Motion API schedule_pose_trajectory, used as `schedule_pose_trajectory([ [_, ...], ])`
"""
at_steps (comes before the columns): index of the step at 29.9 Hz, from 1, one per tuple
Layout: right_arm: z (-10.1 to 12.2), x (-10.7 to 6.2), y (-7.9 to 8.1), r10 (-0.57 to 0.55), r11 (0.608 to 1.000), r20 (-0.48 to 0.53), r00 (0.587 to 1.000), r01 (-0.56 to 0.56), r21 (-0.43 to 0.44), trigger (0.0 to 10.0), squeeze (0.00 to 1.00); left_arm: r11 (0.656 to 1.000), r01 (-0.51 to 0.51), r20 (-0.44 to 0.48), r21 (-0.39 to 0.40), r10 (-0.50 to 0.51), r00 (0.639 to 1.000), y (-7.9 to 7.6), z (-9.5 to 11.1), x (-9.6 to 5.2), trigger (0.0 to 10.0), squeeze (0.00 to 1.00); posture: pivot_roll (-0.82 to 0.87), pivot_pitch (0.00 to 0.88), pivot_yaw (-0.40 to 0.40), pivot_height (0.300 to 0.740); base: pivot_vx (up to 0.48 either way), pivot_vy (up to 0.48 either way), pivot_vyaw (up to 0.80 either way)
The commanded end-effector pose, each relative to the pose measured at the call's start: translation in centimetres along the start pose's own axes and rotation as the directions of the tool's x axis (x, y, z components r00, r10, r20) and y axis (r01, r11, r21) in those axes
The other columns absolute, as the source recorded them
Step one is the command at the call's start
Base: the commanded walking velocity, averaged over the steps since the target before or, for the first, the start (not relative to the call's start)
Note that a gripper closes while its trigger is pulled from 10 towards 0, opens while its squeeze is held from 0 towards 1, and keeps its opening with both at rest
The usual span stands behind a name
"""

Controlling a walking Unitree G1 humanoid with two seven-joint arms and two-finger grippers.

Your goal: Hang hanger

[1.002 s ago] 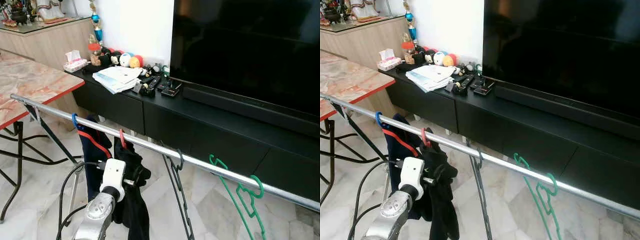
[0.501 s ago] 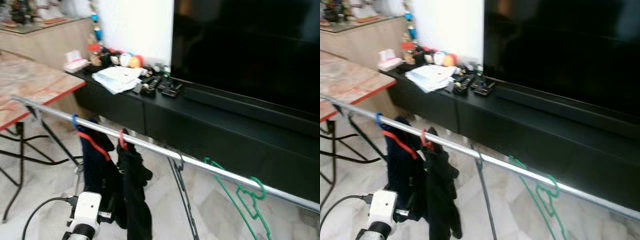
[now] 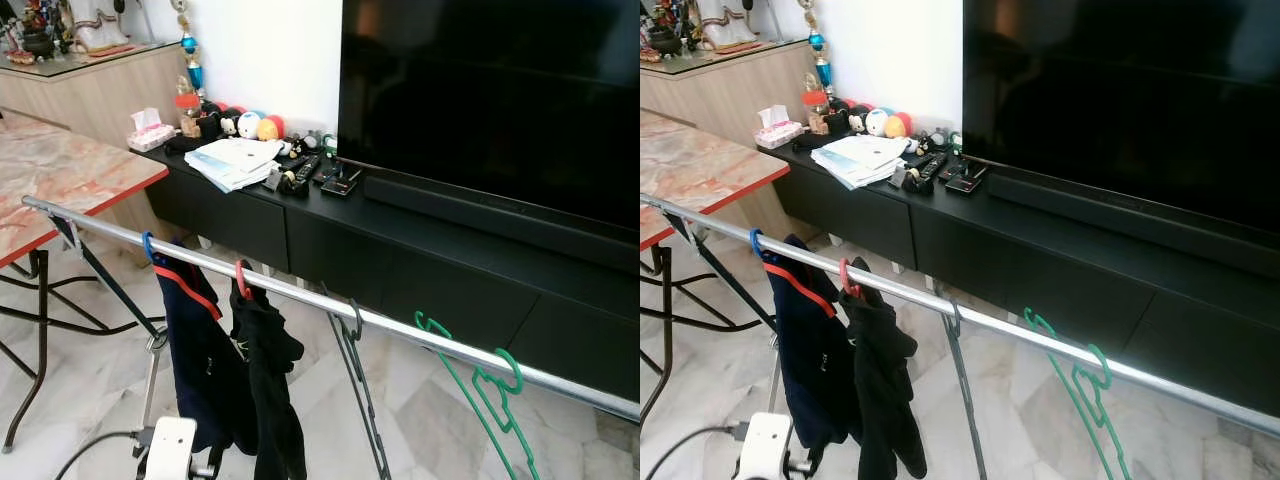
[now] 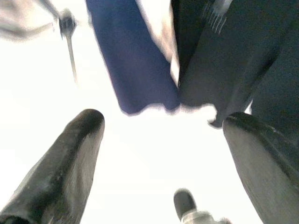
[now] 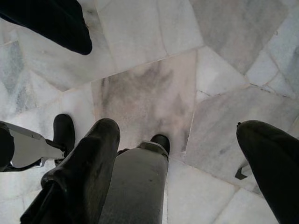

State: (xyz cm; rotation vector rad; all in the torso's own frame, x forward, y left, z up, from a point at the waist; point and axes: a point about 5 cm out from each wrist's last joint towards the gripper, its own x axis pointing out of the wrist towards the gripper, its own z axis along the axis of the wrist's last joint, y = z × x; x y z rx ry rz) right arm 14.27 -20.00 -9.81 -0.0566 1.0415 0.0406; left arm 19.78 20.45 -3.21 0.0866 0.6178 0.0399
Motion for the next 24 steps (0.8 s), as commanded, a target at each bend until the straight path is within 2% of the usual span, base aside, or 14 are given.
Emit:
schedule_pose_trajectory([
  [1, -0.1, 0.0, 0.2, 0.001, 1.0, -0.009, 1.0, -0.001, -0.004, 10.0, 0.0, 0.999, 0.002, -0.075, -0.032, -0.004, 0.997, 0.5, -1.1, 0.3, 10.0, 0.0, -0.07, 0.0, 0.039, 0.74, 0.0, 0.0, 0.0],
  [2, -0.1, 0.0, 0.2, -0.01, 1.0, -0.013, 1.0, 0.01, -0.003, 10.0, 0.0, 1.0, 0.012, -0.119, -0.011, -0.013, 0.993, 0.6, -1.9, 0.7, 10.0, 0.0, -0.07, 0.0, 0.04, 0.74, 0.0, 0.0, 0.0],
  [7, -0.1, 0.1, 0.2, -0.033, 0.999, -0.017, 0.999, 0.033, 0.04, 10.0, 0.0, 0.998, 0.062, -0.264, -0.011, -0.063, 0.962, 0.2, -3.8, 1.1, 10.0, 0.0, -0.06, 0.0, 0.044, 0.74, 0.0, 0.0, 0.0],
  [9, -0.2, 0.1, 0.2, -0.042, 0.996, -0.017, 0.999, 0.043, 0.083, 10.0, 0.0, 0.997, 0.076, -0.32, 0.001, -0.072, 0.945, -0.1, -4.7, 1.1, 10.0, 0.0, -0.06, 0.0, 0.051, 0.74, 0.0, 0.0, 0.0],
  [11, -0.3, 0.1, 0.4, -0.062, 0.987, -0.023, 0.998, 0.065, 0.148, 10.0, 0.0, 0.999, 0.046, -0.382, -0.005, -0.045, 0.923, -0.2, -5.5, 1.1, 10.0, 0.0, -0.1, 0.0, 0.063, 0.74, 0.0, 0.0, 0.0],
  [14, -0.4, 0.1, 0.5, -0.08, 0.973, -0.023, 0.997, 0.083, 0.216, 10.0, 0.0, 0.999, 0.051, -0.383, 0.004, -0.045, 0.923, -0.5, -5.3, 1.3, 10.0, 0.0, -0.1, 0.0, 0.066, 0.74, 0.0, 0.0, 0.0],
  [19, -0.7, 0.1, 0.6, -0.13, 0.925, -0.048, 0.99, 0.138, 0.354, 10.0, 0.0, 1.0, 0.014, -0.385, -0.011, -0.017, 0.923, -0.3, -5.1, 1.6, 10.0, 0.0, -0.1, 0.0, 0.075, 0.74, 0.0, 0.0, 0.0],
  [24, -0.6, 0.1, 0.8, -0.116, 0.936, -0.041, 0.992, 0.123, 0.329, 10.0, 0.0, 1.0, 0.001, -0.408, -0.011, -0.006, 0.913, 0.1, -5.6, 1.3, 10.0, 0.0, -0.09, 0.0, 0.075, 0.74, 0.0, 0.0, 0.0],
])
